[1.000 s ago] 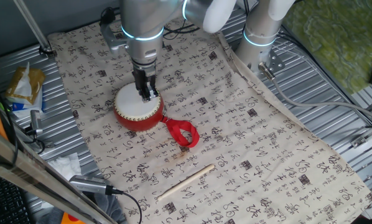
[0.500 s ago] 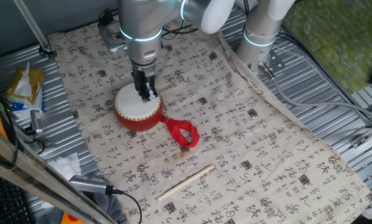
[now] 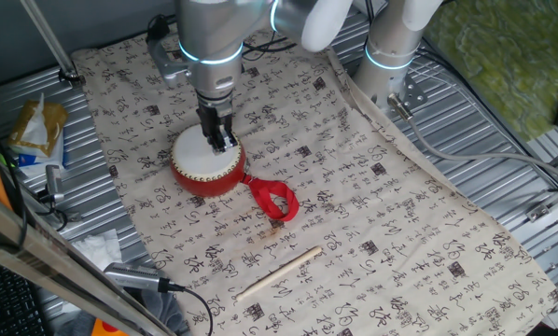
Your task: Play the drum
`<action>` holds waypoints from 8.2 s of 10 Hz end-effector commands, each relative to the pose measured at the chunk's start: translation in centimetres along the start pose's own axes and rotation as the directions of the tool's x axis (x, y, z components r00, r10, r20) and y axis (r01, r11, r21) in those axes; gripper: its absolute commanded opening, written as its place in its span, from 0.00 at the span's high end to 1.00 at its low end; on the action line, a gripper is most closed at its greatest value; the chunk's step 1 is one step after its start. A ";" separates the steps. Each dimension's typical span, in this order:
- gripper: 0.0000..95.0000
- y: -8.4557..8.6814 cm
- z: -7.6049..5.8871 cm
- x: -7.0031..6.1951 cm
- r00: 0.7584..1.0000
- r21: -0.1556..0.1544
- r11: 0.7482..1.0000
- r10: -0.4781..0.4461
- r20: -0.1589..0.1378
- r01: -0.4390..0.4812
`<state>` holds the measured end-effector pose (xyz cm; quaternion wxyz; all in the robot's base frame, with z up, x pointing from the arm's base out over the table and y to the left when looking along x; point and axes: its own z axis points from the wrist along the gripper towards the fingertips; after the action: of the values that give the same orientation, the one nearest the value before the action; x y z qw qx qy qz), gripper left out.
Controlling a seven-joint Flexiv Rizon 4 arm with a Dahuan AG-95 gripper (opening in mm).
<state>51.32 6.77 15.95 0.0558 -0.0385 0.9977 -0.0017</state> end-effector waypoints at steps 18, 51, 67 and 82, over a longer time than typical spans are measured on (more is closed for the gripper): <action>1.00 5.6 1.9 -2.1 0.979 -0.047 0.978 -0.202 0.005 0.202; 1.00 22.3 5.2 -0.1 0.948 -0.018 0.948 -0.317 0.012 0.317; 1.00 28.0 9.4 3.6 0.988 -0.094 0.983 -0.155 0.015 0.156; 0.40 28.7 12.7 3.4 0.994 -0.016 0.994 -0.110 -0.003 0.110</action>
<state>47.30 35.01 2.61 0.0541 -0.0934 0.9942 0.0028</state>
